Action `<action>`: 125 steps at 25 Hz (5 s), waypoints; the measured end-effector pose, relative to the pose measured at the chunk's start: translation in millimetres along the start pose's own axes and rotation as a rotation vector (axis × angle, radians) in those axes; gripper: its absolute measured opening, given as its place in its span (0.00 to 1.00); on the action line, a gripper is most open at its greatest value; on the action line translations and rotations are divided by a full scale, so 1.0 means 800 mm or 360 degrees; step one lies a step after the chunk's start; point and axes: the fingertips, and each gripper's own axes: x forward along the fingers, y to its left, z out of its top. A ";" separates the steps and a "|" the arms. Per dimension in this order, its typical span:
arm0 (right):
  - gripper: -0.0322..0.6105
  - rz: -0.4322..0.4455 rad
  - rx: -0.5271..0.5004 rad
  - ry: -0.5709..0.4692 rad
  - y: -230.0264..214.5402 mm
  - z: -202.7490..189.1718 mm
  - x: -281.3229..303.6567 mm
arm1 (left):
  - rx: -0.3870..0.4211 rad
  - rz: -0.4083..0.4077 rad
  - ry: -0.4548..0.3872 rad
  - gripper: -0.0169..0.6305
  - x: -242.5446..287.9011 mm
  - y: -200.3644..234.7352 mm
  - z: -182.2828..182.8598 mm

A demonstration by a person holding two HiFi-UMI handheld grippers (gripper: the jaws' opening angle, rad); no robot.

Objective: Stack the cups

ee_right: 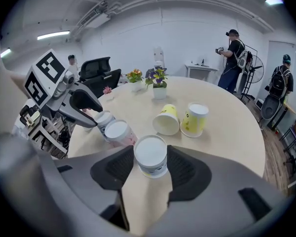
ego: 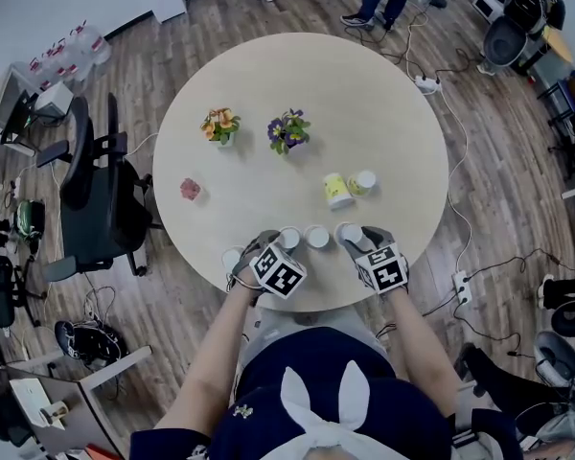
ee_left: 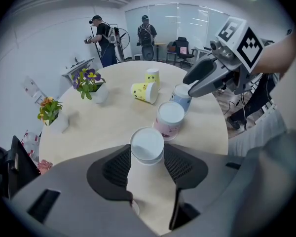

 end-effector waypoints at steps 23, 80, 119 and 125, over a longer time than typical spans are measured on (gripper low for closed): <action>0.45 0.0096 0.0118 0.0006 0.020 -0.003 0.002 | -0.0101 -0.0075 -0.0042 0.40 -0.002 -0.002 0.003; 0.43 -0.0143 -0.0122 0.0961 -0.083 0.126 0.181 | -0.0770 0.0410 -0.0058 0.41 -0.117 0.081 -0.126; 0.41 -0.0248 0.0228 0.0850 -0.111 0.129 0.156 | -0.0719 0.0295 0.0127 0.46 -0.068 0.070 -0.157; 0.40 -0.0261 0.0234 0.1037 -0.104 0.118 0.161 | -0.0736 0.0295 0.0124 0.46 -0.068 0.072 -0.158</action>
